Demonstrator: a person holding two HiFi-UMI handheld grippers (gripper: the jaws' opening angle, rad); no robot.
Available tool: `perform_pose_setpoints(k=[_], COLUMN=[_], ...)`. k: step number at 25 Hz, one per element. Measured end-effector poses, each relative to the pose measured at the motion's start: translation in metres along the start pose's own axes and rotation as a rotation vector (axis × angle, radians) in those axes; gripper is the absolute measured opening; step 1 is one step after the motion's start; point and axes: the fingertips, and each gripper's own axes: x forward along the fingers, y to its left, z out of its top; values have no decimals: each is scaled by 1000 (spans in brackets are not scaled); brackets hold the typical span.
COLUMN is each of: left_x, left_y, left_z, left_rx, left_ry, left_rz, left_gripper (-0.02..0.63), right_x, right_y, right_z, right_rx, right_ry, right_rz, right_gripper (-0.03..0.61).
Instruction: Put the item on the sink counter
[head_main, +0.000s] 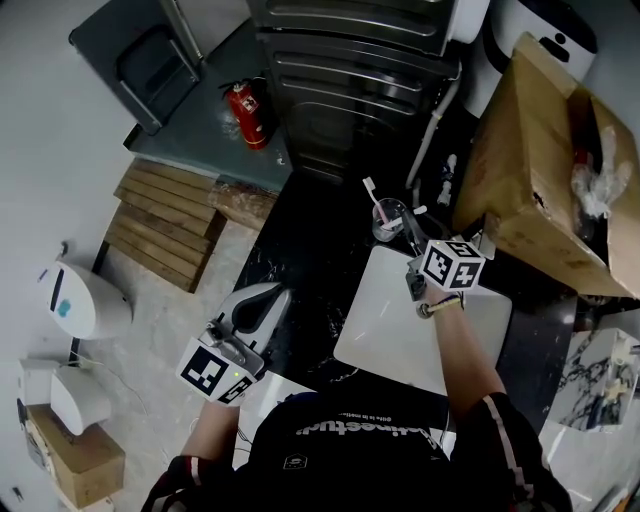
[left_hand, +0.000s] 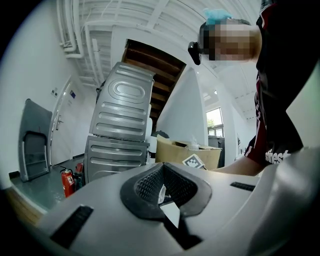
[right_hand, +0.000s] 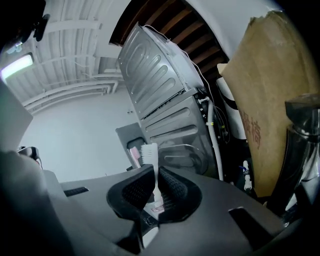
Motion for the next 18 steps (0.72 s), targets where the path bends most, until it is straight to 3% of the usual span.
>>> perform_pose_setpoints(k=[6, 12, 14, 18], left_x=[-5, -9, -10, -14], left_y=[4, 2, 1, 1], left_z=[-2, -4, -4, -6], left_rx=[-6, -9, -10, -16], left_ry=[6, 6, 7, 7], left_rz=[7, 12, 14, 20], left_gripper=[15, 15, 15, 15], right_x=[0, 0, -1, -2], right_y=[-15, -17, -18, -14], right_z=[-3, -3, -4, -12], right_rx=[49, 26, 24, 33], right_ry=[-16, -21, -18, 4], right_rz=[-32, -50, -56, -33], right_gripper=[51, 52, 72, 173])
